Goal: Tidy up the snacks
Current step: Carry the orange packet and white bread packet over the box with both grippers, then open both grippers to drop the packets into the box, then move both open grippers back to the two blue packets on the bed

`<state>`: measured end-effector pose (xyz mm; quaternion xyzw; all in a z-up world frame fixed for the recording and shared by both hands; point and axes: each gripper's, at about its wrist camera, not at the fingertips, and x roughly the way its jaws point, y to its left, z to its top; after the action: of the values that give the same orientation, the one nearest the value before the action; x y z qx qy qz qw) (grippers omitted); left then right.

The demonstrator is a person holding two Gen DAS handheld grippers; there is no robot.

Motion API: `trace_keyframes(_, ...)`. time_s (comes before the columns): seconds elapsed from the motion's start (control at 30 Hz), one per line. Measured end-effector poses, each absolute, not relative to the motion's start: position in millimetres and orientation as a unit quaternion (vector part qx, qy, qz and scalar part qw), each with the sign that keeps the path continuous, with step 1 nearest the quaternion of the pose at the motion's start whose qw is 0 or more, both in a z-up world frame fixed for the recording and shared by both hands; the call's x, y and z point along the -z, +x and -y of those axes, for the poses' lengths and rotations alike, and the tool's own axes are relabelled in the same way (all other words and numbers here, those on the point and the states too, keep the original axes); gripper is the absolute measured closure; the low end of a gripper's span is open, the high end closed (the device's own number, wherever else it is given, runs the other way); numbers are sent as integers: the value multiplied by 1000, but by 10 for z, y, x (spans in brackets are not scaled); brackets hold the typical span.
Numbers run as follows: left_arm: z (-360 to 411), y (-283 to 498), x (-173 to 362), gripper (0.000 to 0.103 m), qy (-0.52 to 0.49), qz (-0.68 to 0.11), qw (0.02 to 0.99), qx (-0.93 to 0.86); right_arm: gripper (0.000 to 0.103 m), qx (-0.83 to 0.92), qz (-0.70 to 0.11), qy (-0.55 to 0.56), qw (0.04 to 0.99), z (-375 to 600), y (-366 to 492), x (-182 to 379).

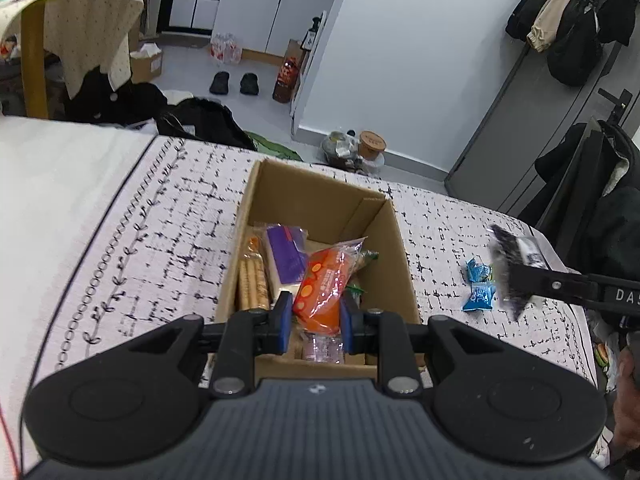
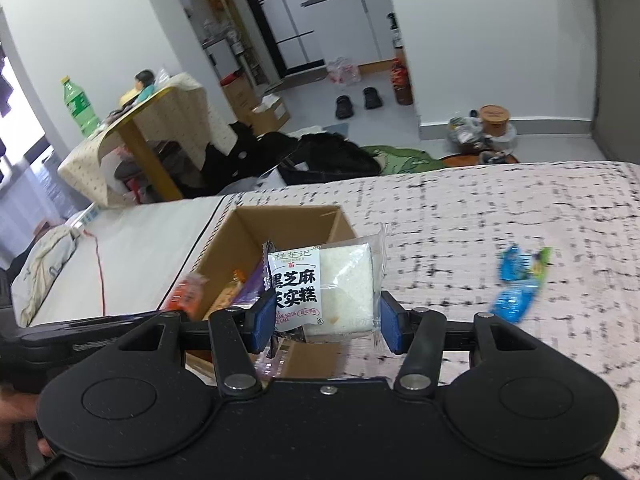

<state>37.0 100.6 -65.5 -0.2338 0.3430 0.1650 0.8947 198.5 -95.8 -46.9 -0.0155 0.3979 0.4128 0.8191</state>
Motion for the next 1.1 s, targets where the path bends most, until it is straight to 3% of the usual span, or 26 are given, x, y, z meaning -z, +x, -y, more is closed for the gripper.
trace_keyframes(0.43, -1062, 408, 744, 75, -248, -337, 891, -177, 51, -445, -416, -32, 792, 511, 1957, 604)
trace_keyframes(0.57, -1096, 374, 700, 70, -245, -338, 889, -186, 43, -454, -408, -25, 791, 492, 1920, 576)
trace_keyframes(0.83, -1032, 330, 590, 38, -231, -336, 892, -196, 42, -416, -420, 8, 807, 845, 2005, 577)
trace_keyframes(1.1, -913, 334, 543, 15, -230, -330, 895, -193, 29, -393, -422, 22, 817, 1148, 1969, 583)
